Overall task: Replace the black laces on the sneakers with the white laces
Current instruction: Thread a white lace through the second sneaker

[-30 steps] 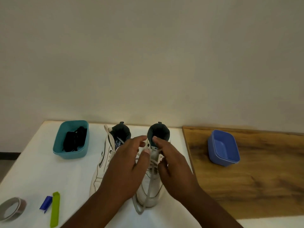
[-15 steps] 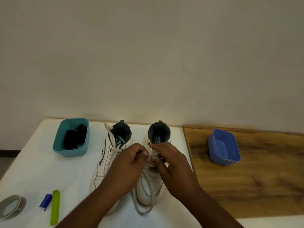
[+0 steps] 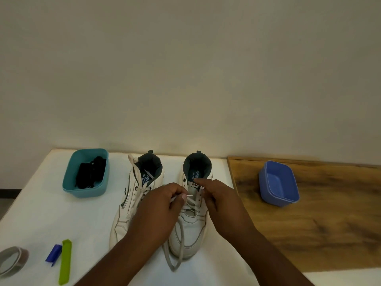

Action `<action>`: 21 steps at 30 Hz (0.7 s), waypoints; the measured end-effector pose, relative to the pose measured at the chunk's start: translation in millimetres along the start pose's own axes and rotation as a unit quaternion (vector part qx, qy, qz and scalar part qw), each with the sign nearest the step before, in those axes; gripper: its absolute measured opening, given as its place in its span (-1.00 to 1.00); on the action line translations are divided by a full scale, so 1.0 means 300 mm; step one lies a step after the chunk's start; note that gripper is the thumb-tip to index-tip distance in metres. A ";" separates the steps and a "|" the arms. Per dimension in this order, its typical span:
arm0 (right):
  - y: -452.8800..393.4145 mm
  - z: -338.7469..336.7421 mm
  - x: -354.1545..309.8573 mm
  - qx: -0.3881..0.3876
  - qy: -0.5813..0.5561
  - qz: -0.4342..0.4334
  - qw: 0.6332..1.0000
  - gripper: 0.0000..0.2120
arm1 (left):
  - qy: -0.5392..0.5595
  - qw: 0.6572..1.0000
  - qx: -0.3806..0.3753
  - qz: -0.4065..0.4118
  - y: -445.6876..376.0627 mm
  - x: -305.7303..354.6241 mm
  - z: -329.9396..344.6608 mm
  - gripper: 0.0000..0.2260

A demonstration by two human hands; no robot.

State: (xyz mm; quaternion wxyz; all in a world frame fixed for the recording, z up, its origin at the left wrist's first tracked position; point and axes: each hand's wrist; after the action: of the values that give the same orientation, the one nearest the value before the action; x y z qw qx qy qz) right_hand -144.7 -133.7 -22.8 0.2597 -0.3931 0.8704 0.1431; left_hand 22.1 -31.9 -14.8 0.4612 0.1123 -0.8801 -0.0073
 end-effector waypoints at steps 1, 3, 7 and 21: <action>-0.005 0.001 0.013 -0.021 0.050 0.014 0.998 -0.61 | -0.013 1.000 0.011 0.010 -0.003 -0.002 0.003 -0.87; -0.014 0.003 0.021 -0.058 0.091 0.026 0.994 -0.59 | -0.040 0.998 0.032 0.034 -0.015 0.002 0.013 -0.85; -0.020 0.007 0.019 -0.059 0.079 0.014 0.995 -0.79 | -0.155 0.984 0.088 0.026 -0.044 0.016 0.041 -0.87; -0.003 0.026 0.079 -0.008 -0.054 -0.015 0.998 -0.76 | -0.335 0.939 0.072 -0.040 -0.102 -0.004 0.126 -0.86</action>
State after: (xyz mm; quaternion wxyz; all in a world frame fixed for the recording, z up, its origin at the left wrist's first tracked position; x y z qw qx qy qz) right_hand -154.5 -145.3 -42.7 0.3050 -0.3995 0.8482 0.1671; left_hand -2.1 -64.7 -41.1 0.1296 0.1714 -0.9767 0.0003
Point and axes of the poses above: each hand's wrist, its own y-axis away from the middle knuckle, its own z-axis out of the palm, x = y × z, and after that the axes turned 14 degrees about -x, right-handed
